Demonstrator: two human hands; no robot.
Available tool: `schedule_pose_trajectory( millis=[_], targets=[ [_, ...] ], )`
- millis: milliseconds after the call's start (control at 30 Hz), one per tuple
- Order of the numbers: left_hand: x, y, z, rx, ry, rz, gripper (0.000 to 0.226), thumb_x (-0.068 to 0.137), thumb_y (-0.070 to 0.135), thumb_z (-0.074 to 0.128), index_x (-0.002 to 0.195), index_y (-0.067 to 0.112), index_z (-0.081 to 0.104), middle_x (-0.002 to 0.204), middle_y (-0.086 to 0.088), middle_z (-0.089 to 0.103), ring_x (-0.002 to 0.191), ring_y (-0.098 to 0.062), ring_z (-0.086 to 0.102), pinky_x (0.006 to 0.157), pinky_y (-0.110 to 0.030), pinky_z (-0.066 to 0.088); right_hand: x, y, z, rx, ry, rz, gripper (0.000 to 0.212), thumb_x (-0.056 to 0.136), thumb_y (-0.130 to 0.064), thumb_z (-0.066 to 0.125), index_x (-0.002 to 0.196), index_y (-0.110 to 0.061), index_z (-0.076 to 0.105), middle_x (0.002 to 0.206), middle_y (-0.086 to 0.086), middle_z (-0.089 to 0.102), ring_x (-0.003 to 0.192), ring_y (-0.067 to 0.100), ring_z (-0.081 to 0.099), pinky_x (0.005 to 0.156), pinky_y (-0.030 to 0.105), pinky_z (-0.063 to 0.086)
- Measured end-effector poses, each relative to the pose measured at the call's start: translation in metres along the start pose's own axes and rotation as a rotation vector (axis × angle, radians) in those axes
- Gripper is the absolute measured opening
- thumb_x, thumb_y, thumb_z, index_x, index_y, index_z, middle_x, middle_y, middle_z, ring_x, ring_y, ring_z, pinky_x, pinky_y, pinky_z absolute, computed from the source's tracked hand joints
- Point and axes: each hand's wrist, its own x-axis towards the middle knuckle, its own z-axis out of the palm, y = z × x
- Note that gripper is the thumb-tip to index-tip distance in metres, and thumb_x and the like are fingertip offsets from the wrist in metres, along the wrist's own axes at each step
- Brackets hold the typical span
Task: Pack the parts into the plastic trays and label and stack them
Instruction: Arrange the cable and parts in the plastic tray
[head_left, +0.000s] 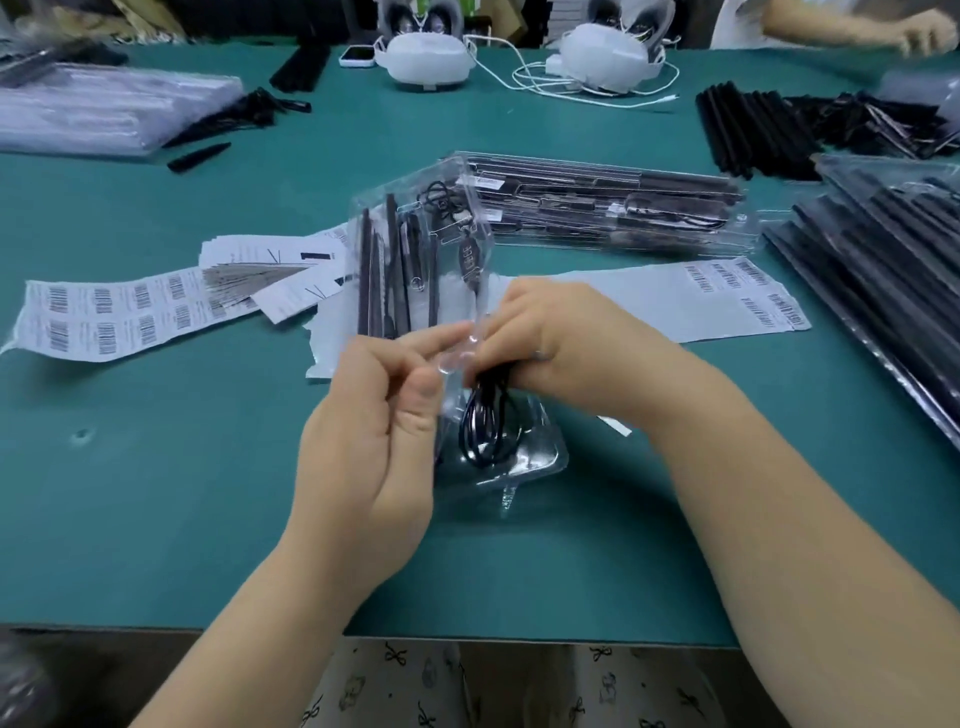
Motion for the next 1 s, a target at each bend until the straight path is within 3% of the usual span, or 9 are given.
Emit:
schedule_pose_trajectory(
  millis=[100, 200, 367, 467, 533, 600, 700, 800, 1000],
  targets=[
    [0.000, 0.003, 0.003, 0.023, -0.062, 0.067, 0.011, 0.096, 0.031, 0.038, 0.085, 0.029, 0.041, 0.112, 0.024, 0.062, 0.097, 0.006, 0.063, 0.066, -0.010, 0.047, 0.007, -0.001, 0.011, -0.123, -0.095, 0.045, 0.040, 0.074, 0.009, 0.060, 0.100, -0.016, 0.076, 0.092, -0.008, 0.068, 0.086, 0.009, 0.035, 0.072, 0.023, 0.032],
    [-0.001, 0.003, 0.003, 0.025, -0.083, 0.076, 0.011, 0.095, 0.027, 0.039, 0.085, 0.032, 0.040, 0.115, 0.020, 0.056, 0.105, 0.014, 0.056, 0.067, 0.001, 0.037, 0.004, 0.002, 0.015, -0.130, -0.034, 0.076, 0.041, 0.073, 0.010, 0.056, 0.097, -0.017, 0.077, 0.104, -0.001, 0.070, 0.088, 0.010, 0.036, 0.077, 0.027, 0.039],
    [-0.002, 0.001, 0.002, 0.195, -0.180, 0.074, 0.010, 0.093, 0.036, 0.038, 0.083, 0.035, 0.039, 0.119, 0.031, 0.054, 0.066, 0.008, 0.053, 0.061, -0.004, 0.034, 0.002, 0.002, 0.018, -0.249, 0.023, 0.163, 0.038, 0.076, 0.000, 0.057, 0.098, -0.025, 0.076, 0.119, -0.007, 0.066, 0.107, 0.024, 0.049, 0.094, 0.036, 0.032],
    [-0.003, 0.000, 0.006, 0.270, -0.257, 0.116, 0.021, 0.091, 0.037, 0.044, 0.086, 0.016, 0.045, 0.134, 0.009, 0.050, 0.104, -0.003, 0.051, 0.094, -0.009, 0.030, 0.000, 0.003, 0.025, -0.223, 0.131, 0.286, 0.033, 0.084, -0.011, 0.060, 0.104, -0.034, 0.073, 0.129, -0.010, 0.058, 0.115, 0.023, 0.037, 0.093, 0.027, 0.018],
    [-0.002, -0.003, 0.007, 0.499, -0.249, 0.020, 0.048, 0.083, 0.050, 0.053, 0.100, 0.006, 0.051, 0.143, -0.003, 0.043, 0.134, -0.033, 0.034, 0.113, -0.042, 0.019, 0.001, 0.003, 0.031, -0.204, 0.219, 0.356, 0.024, 0.086, -0.020, 0.064, 0.101, -0.036, 0.074, 0.115, -0.008, 0.055, 0.110, 0.023, 0.034, 0.090, 0.023, 0.017],
    [0.003, -0.002, 0.006, 0.725, -0.372, -0.210, 0.072, 0.079, 0.065, 0.041, 0.129, 0.013, 0.040, 0.154, -0.001, 0.029, 0.143, -0.038, 0.014, 0.113, -0.057, 0.008, 0.004, 0.004, 0.036, -0.197, 0.195, 0.396, 0.022, 0.090, -0.025, 0.062, 0.104, -0.038, 0.072, 0.090, -0.009, 0.040, 0.096, 0.021, 0.032, 0.091, 0.028, 0.025],
    [0.004, -0.009, 0.001, 0.938, -0.518, -0.206, 0.080, 0.082, 0.072, 0.003, 0.149, 0.029, 0.015, 0.158, 0.006, 0.020, 0.144, -0.035, 0.011, 0.115, -0.052, 0.012, 0.006, 0.005, 0.037, -0.108, 0.065, 0.425, 0.032, 0.091, -0.019, 0.056, 0.113, -0.039, 0.067, 0.078, -0.012, 0.033, 0.087, 0.016, 0.029, 0.088, 0.033, 0.031],
    [0.008, -0.007, -0.002, 0.987, -0.555, -0.209, 0.081, 0.081, 0.068, -0.003, 0.151, 0.029, 0.013, 0.157, 0.008, 0.021, 0.143, -0.035, 0.017, 0.113, -0.050, 0.017, 0.003, 0.006, 0.033, -0.030, -0.029, 0.437, 0.050, 0.085, -0.005, 0.048, 0.123, -0.036, 0.061, 0.093, -0.009, 0.041, 0.098, 0.022, 0.037, 0.095, 0.036, 0.032],
    [0.007, -0.007, -0.004, 1.046, -0.579, -0.222, 0.092, 0.069, 0.074, -0.016, 0.150, 0.036, 0.001, 0.158, 0.016, 0.011, 0.144, -0.030, 0.012, 0.111, -0.045, 0.017, -0.020, 0.001, 0.028, 0.024, -0.210, 0.428, 0.070, 0.074, -0.051, 0.032, 0.144, -0.042, 0.029, 0.130, -0.017, 0.037, 0.105, 0.002, 0.020, 0.110, 0.030, 0.017]
  ],
)
